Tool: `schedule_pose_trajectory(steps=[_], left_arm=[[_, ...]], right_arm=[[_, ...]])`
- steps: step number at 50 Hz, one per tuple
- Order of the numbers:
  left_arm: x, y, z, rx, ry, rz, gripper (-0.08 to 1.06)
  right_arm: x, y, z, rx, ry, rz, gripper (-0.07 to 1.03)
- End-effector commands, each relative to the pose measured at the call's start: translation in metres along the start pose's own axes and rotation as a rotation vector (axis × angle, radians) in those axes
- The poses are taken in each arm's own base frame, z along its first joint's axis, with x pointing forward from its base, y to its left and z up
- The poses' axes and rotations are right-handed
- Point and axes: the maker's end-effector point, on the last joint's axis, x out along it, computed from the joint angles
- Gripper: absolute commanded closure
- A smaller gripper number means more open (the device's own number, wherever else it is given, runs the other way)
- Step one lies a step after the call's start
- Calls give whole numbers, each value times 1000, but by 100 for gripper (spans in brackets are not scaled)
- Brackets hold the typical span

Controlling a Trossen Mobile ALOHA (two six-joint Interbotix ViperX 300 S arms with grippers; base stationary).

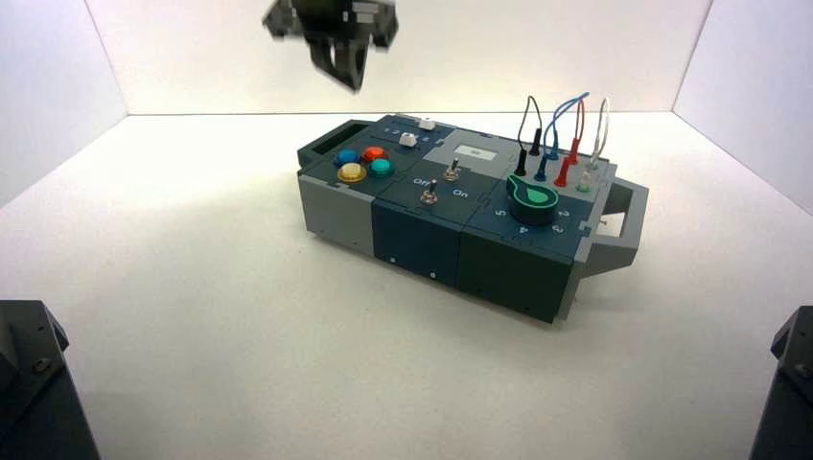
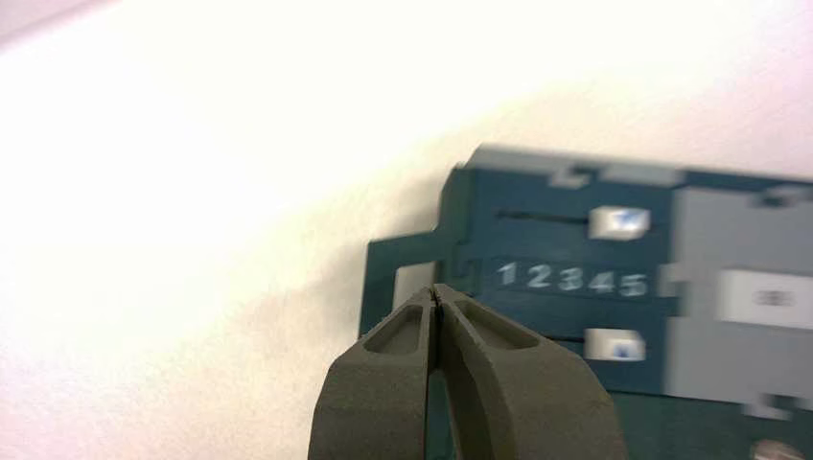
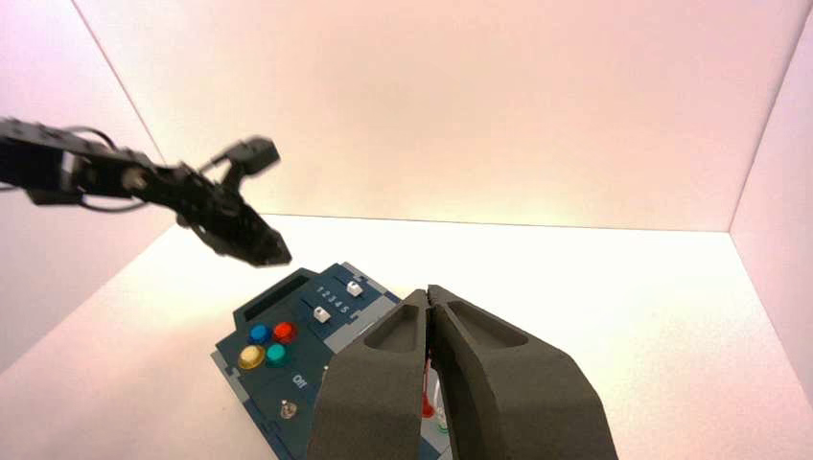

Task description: Move the bottom slider to position 4.

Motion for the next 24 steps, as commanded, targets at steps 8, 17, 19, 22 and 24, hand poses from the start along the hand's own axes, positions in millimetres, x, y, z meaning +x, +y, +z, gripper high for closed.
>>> schedule_pose_trajectory(steps=[8,17,19,22,24], left_arm=[[-80,-6,26,-2,-178,-25,101],[-101,-11,18,1,-213,-40,101],[-103,-12,14,1,-213,-42,101],[-104,-13,13,-3,-214,-45,101],[-105,-14,12,-5,-215,-49,101]], right_arm=[[2,4,3,0,11,24,99],[2,6,2,-1,21,35,99],[3,6,0,-3,27,38,99],[3,7,1,-2,26,41,99],[3,7,1,-2,26,41,99]])
